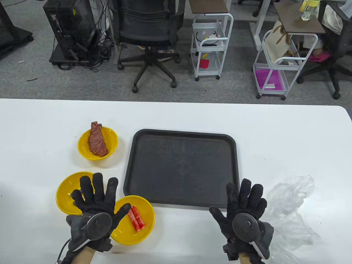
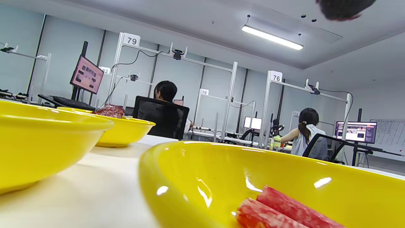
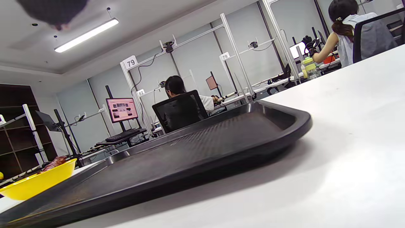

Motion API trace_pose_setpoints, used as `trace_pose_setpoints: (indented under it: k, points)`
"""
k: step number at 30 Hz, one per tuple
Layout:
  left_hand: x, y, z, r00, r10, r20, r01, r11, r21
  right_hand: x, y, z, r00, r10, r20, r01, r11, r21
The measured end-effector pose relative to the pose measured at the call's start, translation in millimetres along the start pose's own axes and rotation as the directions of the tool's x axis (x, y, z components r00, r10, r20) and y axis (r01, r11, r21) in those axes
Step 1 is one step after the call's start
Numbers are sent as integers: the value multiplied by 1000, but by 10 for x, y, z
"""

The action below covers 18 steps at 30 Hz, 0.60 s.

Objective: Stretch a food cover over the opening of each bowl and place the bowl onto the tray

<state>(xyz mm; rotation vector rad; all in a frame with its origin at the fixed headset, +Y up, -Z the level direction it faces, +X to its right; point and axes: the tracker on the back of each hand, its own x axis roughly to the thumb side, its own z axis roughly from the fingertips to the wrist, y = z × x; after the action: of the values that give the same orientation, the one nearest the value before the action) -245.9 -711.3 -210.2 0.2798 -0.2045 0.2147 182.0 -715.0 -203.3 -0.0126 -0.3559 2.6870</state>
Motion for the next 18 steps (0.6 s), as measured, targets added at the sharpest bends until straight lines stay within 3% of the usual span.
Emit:
trace_pose_setpoints:
  k: [6, 18]
  points:
    - [8, -72, -6, 1000, -5, -21, 3, 996, -93, 4, 7, 17, 1000, -1, -2, 1, 1000, 22]
    - [-2, -72, -13, 1000, -14, -23, 12, 995, -101, 18, 56, -1, 999, 36, -19, -35, 998, 51]
